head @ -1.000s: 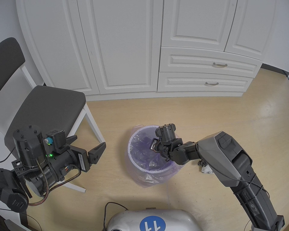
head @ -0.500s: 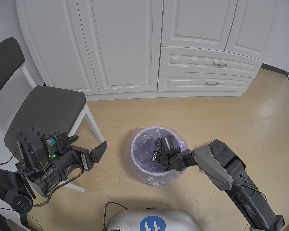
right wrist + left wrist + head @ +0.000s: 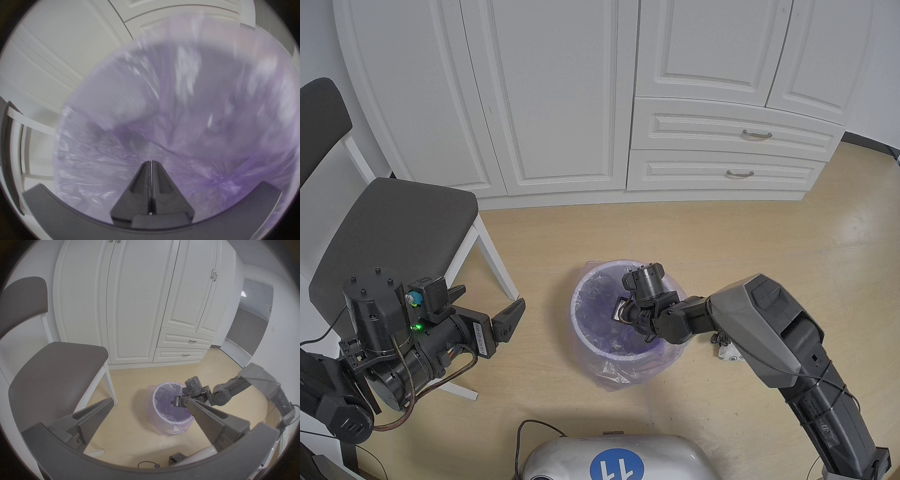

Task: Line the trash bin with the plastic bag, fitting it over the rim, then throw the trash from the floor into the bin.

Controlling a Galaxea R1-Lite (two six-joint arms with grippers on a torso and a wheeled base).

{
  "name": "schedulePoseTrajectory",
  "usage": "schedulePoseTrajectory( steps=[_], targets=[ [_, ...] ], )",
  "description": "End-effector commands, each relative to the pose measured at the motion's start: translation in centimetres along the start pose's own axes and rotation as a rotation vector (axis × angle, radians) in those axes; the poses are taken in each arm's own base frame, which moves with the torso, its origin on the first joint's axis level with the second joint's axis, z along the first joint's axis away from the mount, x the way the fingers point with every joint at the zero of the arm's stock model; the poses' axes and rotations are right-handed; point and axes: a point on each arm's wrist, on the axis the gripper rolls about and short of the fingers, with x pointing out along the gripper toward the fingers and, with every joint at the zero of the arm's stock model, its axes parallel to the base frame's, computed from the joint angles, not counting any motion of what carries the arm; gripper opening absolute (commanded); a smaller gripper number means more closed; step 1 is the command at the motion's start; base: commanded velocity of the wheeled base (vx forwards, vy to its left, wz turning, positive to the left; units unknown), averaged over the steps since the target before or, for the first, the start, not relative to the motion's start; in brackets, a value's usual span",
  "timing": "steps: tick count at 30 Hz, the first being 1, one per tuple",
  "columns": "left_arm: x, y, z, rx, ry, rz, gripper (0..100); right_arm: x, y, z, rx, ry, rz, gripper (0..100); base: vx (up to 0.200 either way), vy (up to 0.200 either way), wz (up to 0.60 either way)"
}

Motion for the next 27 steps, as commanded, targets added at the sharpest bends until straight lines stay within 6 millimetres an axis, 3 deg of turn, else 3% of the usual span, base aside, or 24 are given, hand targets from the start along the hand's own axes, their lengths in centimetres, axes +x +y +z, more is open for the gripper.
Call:
schedulePoseTrajectory(
  steps=[1, 6, 10, 12, 13, 14, 17, 18, 19, 20, 21, 23, 25, 27],
  targets=[
    [-0.2, 0.1, 0.2, -0.003, -0.011, 0.000, 100, -6.2, 2.2, 3.9, -0.024, -0.006, 0.070, 0, 0.000, 0.000, 0.00],
    [-0.2, 0.1, 0.3, -0.004, -0.014, 0.000, 100, -11.3, 1.7, 5.7, -0.133, 0.011, 0.080, 0, 0.000, 0.000, 0.00],
    [-0.3, 0.0, 0.3, -0.002, -0.015, -0.002, 100, -15.8, -2.8, 9.2, -0.212, -0.004, 0.038, 0, 0.000, 0.000, 0.00],
    [-0.3, 0.0, 0.3, -0.002, -0.014, -0.003, 100, -16.6, -3.8, 10.0, -0.209, -0.003, 0.050, 0, 0.000, 0.000, 0.00],
    [-0.2, -0.1, 0.2, 0.000, -0.009, -0.005, 100, -18.3, -6.2, 11.9, -0.185, 0.003, 0.079, 0, 0.000, 0.000, 0.00],
    [-0.2, -0.1, 0.2, 0.001, -0.009, -0.005, 100, -18.5, -7.1, 12.3, -0.175, 0.008, 0.085, 0, 0.000, 0.000, 0.00],
    [-0.2, -0.1, 0.1, 0.013, -0.005, -0.006, 100, -17.5, -10.8, 12.9, -0.210, 0.044, 0.071, 0, 0.000, 0.000, 0.00],
    [-0.2, -0.1, 0.1, 0.013, -0.006, -0.008, 100, -17.5, -10.8, 12.9, -0.210, 0.044, 0.071, 0, 0.000, 0.000, 0.00],
    [-0.3, -0.1, 0.1, 0.013, -0.009, -0.008, 100, -15.0, -13.5, 11.7, -0.265, 0.108, 0.032, 0, 0.000, 0.000, 0.00],
    [-0.3, -0.1, 0.1, 0.013, -0.009, -0.008, 100, -14.7, -13.6, 11.6, -0.268, 0.114, 0.029, 0, 0.000, 0.000, 0.00],
    [-0.3, -0.1, 0.2, 0.012, -0.011, -0.008, 100, -12.4, -14.6, 10.0, -0.282, 0.168, 0.004, 0, 0.000, 0.000, 0.00],
    [-0.3, -0.1, 0.2, 0.012, -0.012, -0.009, 100, -10.0, -15.2, 8.6, -0.286, 0.197, -0.010, 0, 0.000, 0.000, 0.00],
    [-0.4, -0.1, 0.2, 0.012, -0.012, -0.009, 100, -9.3, -15.3, 8.1, -0.288, 0.208, -0.015, 0, 0.000, 0.000, 0.00],
    [-0.4, -0.1, 0.2, 0.012, -0.011, -0.007, 100, -7.0, -15.3, 6.5, -0.298, 0.233, -0.048, 0, 0.000, 0.000, 0.00]
  ],
)
